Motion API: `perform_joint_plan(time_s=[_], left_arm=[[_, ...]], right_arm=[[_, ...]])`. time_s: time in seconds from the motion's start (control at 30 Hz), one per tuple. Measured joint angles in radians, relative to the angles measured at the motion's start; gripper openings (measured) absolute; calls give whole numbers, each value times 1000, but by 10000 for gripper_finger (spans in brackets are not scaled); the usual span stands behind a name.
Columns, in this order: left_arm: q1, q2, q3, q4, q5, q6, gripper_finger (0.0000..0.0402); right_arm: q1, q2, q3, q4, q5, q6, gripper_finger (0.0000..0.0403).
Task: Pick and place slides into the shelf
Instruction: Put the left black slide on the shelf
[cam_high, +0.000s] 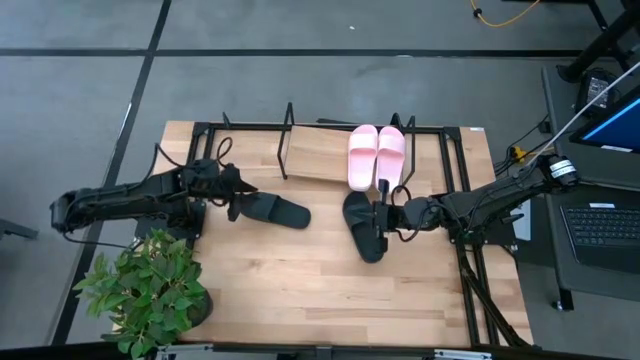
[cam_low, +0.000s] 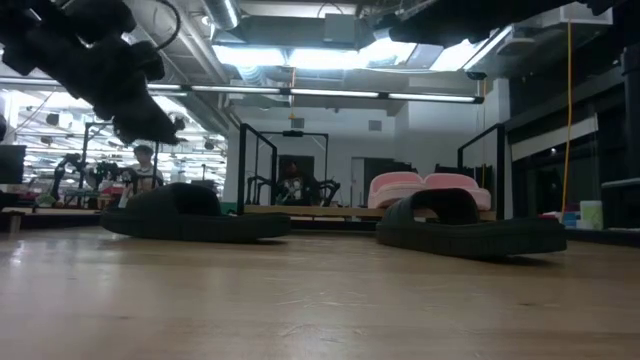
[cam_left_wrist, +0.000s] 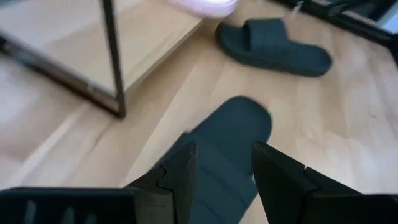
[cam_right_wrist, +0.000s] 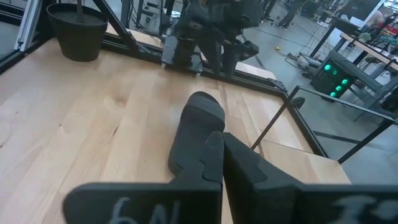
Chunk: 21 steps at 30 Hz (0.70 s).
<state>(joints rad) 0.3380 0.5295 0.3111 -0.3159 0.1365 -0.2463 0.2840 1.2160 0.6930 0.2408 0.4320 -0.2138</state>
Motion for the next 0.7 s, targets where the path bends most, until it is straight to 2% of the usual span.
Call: perform_joint_plan(time_s=[0.27,0.53,0.7], left_arm=[[51,0,0,-108,3,-139,144],[108,1,0,-200,87,-281,144],[134,1,0,-211,87,-330,144]], right_arm=[[0,0,0,-53,0,30,6],[0,0,0,-91,0,50,6],[0,0,0,-99,0,47,6]])
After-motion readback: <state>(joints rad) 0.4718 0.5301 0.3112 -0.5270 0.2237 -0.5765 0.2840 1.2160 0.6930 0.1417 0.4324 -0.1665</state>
